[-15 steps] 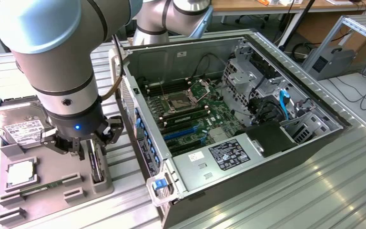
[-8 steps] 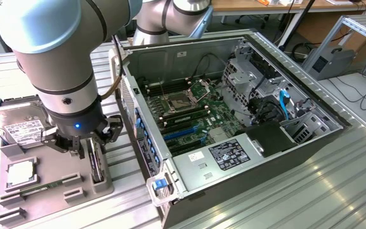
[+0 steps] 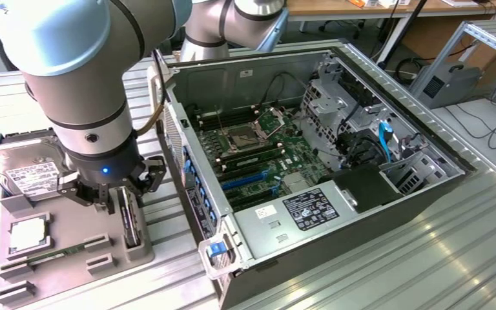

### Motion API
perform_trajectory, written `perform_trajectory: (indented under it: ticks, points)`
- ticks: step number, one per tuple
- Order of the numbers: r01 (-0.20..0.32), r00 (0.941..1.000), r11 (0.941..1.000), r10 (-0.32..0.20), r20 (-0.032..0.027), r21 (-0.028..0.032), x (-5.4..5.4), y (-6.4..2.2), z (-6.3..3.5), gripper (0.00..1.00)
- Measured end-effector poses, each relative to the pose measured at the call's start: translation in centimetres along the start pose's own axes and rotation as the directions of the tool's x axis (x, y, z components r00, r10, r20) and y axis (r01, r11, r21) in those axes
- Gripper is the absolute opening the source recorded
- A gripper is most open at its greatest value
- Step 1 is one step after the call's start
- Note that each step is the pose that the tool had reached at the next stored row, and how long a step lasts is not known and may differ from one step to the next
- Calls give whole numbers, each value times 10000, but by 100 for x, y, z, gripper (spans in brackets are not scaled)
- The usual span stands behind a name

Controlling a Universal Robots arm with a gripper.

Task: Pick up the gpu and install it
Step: 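Pick up the gpu and move the gpu toward the slot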

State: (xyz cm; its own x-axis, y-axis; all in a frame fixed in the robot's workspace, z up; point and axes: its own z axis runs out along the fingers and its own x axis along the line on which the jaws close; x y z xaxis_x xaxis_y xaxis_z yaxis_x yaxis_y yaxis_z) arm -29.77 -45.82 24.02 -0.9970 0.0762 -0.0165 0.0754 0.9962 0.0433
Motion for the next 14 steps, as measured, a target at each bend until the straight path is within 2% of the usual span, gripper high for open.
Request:
perform_trajectory:
  ticks: [14]
  points:
    - [0, 10000, 10000, 0, 0, 0, 23, -9, 8, 48]
